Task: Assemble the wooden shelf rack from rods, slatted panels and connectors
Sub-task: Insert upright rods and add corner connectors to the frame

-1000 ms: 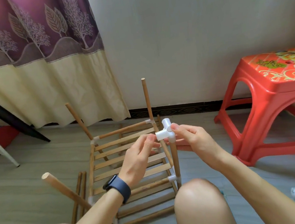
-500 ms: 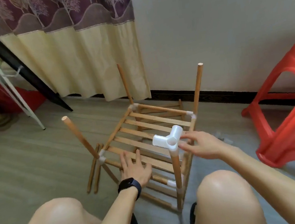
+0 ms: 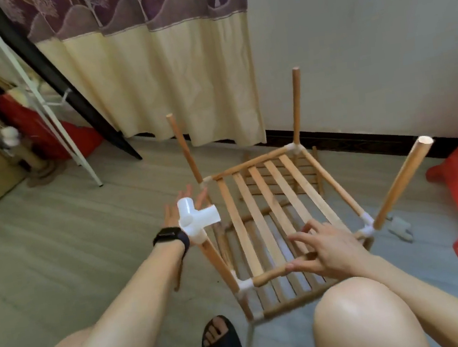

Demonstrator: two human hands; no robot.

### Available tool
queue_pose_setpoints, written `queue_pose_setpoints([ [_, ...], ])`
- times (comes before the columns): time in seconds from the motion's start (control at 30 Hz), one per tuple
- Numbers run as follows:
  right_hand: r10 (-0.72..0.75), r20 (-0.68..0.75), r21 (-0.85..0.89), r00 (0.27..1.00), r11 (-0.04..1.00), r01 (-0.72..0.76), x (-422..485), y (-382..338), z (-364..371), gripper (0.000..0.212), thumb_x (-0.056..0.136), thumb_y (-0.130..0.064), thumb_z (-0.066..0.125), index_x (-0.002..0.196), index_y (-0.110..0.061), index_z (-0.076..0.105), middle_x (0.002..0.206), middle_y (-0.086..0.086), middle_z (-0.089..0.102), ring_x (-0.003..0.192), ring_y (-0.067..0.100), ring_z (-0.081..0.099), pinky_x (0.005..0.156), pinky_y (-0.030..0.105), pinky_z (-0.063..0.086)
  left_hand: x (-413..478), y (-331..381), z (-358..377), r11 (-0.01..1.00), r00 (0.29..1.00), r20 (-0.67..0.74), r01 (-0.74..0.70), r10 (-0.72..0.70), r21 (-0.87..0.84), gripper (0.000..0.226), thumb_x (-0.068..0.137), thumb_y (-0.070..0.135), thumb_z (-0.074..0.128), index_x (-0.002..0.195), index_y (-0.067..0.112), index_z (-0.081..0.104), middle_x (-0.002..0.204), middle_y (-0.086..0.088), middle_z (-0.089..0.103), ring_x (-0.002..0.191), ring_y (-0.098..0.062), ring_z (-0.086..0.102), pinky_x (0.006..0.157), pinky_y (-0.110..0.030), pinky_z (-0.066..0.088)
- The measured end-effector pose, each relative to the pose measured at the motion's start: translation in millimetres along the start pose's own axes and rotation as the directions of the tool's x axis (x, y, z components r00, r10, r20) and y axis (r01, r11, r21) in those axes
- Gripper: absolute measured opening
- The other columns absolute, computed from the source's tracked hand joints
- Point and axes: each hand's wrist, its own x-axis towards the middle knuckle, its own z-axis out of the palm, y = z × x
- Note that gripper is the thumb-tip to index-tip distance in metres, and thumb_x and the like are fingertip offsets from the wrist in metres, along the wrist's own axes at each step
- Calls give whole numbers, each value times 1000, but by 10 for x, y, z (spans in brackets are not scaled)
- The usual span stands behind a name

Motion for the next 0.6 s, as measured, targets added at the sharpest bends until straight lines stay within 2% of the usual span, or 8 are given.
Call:
queue_pose_setpoints([
  [0.03,3,11,23,1000,1000,-4,37,-61,4,86,73,-96,31,146,-50,35,125,-11,44,99,5,38,75,23,37,-503,435,-482,1000,998,-55,-10,11,28,71,97,48,56,157,35,21,164,5,15,154,-25,8,124,-49,8],
  [0.07,10,22,49,1000,999,-11,73,-126,-2,85,74,-93,36,147,-49,33,123,-11,45,100,5,39,74,23,37,-713,617,-739,999,988,-155,8,-14,-41,61,103,44,49,157,31,25,163,-1,24,152,-29,18,124,-44,15],
  [0.17,29,46,160,999,986,-36,181,-269,-1,85,77,-87,47,149,-43,35,130,-8,47,110,9,46,86,26,46,-915,868,-1521,980,988,-98,97,-116,-176,53,106,49,31,147,18,47,148,-9,51,137,-29,46,114,-36,33],
  [0.27,38,67,252,997,966,-54,243,-317,-44,80,80,-77,59,147,-38,41,143,-5,43,124,13,47,100,31,47,-1052,1113,-2018,970,993,-110,18,-46,-244,51,106,51,33,131,17,61,123,-4,67,120,-23,59,102,-34,44],
  [0.33,42,36,211,998,976,-49,219,-287,-88,76,81,-74,59,146,-38,43,149,-4,39,133,16,40,108,36,42,-1139,1443,-2211,972,992,-127,-52,23,-228,46,106,46,38,128,15,63,120,-3,68,112,-21,62,86,-27,46],
  [0.47,125,-38,-9,991,992,-125,7,-162,-110,78,87,-80,38,153,-40,29,165,-2,19,151,23,13,120,46,20,-1321,2163,-2079,959,965,-89,-229,246,170,45,102,51,41,130,23,61,124,0,65,114,-23,60,97,-32,47],
  [0.53,188,-55,-48,981,980,-191,-59,-150,-44,75,93,-75,30,157,-37,21,168,1,7,154,26,1,124,48,7,-1311,2408,-1722,907,951,-51,-275,306,319,45,99,55,41,129,27,60,120,1,66,107,-24,62,92,-37,52],
  [0.6,233,-55,-65,971,970,-236,-84,-186,33,69,98,-68,23,159,-36,14,169,2,-1,155,27,-6,124,49,1,-1277,2526,-1189,886,951,1,-288,308,365,46,99,54,41,135,29,54,121,-1,62,103,-22,60,84,-39,53],
])
